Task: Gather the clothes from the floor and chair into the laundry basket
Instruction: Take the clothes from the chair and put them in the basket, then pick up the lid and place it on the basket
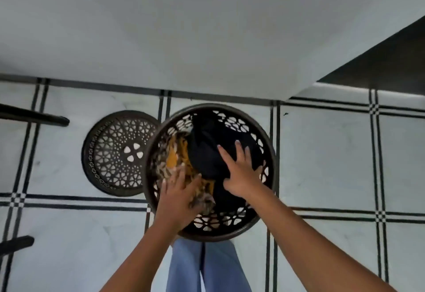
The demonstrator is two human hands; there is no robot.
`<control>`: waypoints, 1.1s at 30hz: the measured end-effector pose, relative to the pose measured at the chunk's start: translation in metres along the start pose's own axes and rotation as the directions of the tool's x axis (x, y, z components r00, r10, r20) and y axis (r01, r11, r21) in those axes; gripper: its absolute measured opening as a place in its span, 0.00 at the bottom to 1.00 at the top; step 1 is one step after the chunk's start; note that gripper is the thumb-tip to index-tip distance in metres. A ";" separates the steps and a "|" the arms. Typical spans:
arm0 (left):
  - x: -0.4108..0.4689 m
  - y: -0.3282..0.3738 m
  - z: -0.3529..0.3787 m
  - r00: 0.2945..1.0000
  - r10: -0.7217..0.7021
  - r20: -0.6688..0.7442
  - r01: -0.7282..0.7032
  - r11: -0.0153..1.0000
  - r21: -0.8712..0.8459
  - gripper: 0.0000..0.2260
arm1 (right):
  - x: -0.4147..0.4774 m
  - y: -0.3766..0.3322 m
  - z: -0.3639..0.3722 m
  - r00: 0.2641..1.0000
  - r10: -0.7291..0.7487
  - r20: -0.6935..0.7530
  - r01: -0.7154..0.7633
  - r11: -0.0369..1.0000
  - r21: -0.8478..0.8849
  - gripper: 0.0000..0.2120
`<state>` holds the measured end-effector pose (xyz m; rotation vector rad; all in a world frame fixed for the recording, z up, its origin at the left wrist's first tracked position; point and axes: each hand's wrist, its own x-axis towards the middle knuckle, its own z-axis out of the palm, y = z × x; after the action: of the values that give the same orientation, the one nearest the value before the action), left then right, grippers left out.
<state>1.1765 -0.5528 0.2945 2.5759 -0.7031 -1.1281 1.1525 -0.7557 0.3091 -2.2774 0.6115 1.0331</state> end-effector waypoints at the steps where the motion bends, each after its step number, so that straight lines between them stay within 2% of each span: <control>1: 0.008 -0.007 0.017 0.993 -0.013 0.116 0.001 0.995 0.095 0.40 | 0.011 0.004 0.016 0.999 -0.007 0.054 0.008 1.000 -0.030 0.44; 3: 0.024 -0.022 0.050 0.952 -0.089 0.292 0.028 0.978 0.208 0.41 | 0.039 0.018 0.054 0.994 -0.028 0.110 0.046 0.985 -0.166 0.45; 5: 0.038 -0.035 0.073 0.922 -0.127 0.366 0.011 0.953 0.304 0.38 | 0.065 0.026 0.075 0.987 -0.023 0.159 0.068 0.956 -0.285 0.43; 8: 0.060 -0.038 0.080 0.893 -0.153 0.423 -0.007 0.936 0.353 0.37 | 0.094 0.033 0.081 0.974 -0.028 0.225 0.092 0.955 -0.280 0.40; 10: 0.069 -0.036 0.069 0.886 -0.145 0.440 -0.007 0.946 0.325 0.32 | 0.108 0.032 0.073 0.957 -0.044 0.286 0.123 0.956 -0.265 0.39; 13: 0.061 -0.027 0.038 0.935 -0.018 0.355 -0.113 0.931 0.346 0.25 | 0.110 0.028 0.047 0.931 0.011 0.364 0.103 0.951 -0.292 0.38; 15: 0.044 -0.034 0.017 0.963 0.070 0.261 -0.179 0.888 0.424 0.23 | 0.096 0.008 0.024 0.953 0.085 0.289 0.018 0.941 -0.337 0.33; 17: 0.023 -0.057 0.003 0.984 0.161 0.077 -0.179 0.875 0.451 0.21 | 0.074 -0.029 0.009 0.999 0.038 -0.015 -0.041 0.937 -0.346 0.21; 18: 0.010 -0.073 -0.003 0.981 0.192 -0.024 -0.161 0.878 0.451 0.21 | 0.060 -0.051 0.005 0.981 -0.050 -0.188 -0.006 0.959 -0.284 0.15; 19: -0.004 -0.086 -0.006 0.971 0.210 -0.115 -0.142 0.891 0.431 0.22 | 0.044 -0.073 0.006 0.933 -0.148 -0.327 0.096 0.981 -0.168 0.11; 21: -0.033 -0.117 -0.010 0.958 0.151 -0.242 -0.066 0.943 0.327 0.25 | 0.018 -0.128 0.018 0.835 -0.309 -0.455 0.368 0.929 0.044 0.07; 22: -0.044 -0.130 -0.010 0.951 0.083 -0.297 -0.009 0.970 0.244 0.26 | 0.009 -0.149 0.029 0.810 -0.383 -0.445 0.461 0.884 0.078 0.06; 24: -0.065 -0.171 -0.002 0.904 -0.189 -0.384 0.214 0.977 0.023 0.28 | 0.007 -0.192 0.074 0.780 -0.546 -0.306 0.585 0.810 0.046 0.05; 26: -0.080 -0.218 0.018 0.770 -0.523 -0.365 0.435 0.849 -0.301 0.25 | 0.024 -0.220 0.131 0.733 -0.666 -0.138 0.671 0.741 -0.019 0.04; 27: -0.086 -0.240 0.027 0.682 -0.680 -0.269 0.497 0.701 -0.512 0.23 | 0.037 -0.228 0.162 0.731 -0.682 -0.030 0.678 0.730 -0.087 0.04; 28: -0.089 -0.262 0.036 0.587 -0.799 -0.129 0.523 0.496 -0.694 0.20 | 0.054 -0.231 0.196 0.747 -0.658 0.093 0.662 0.726 -0.187 0.06; 29: -0.089 -0.280 0.045 0.517 -0.856 0.004 0.511 0.305 -0.804 0.18 | 0.073 -0.230 0.226 0.778 -0.591 0.211 0.627 0.712 -0.317 0.09; 30: -0.087 -0.296 0.054 0.483 -0.869 0.105 0.471 0.157 -0.868 0.16 | 0.095 -0.225 0.253 0.810 -0.489 0.325 0.587 0.670 -0.454 0.12; 31: -0.083 -0.310 0.064 0.478 -0.863 0.164 0.420 0.061 -0.905 0.15 | 0.117 -0.221 0.277 0.832 -0.367 0.416 0.553 0.606 -0.572 0.17; 33: -0.075 -0.333 0.085 0.494 -0.840 0.223 0.345 -0.046 -0.937 0.14 | 0.159 -0.214 0.316 0.868 -0.147 0.474 0.482 0.479 -0.734 0.24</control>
<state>1.1800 -0.2314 0.1504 1.7343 1.1988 -0.6170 1.2107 -0.4189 0.0762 -2.6797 -0.6481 1.7273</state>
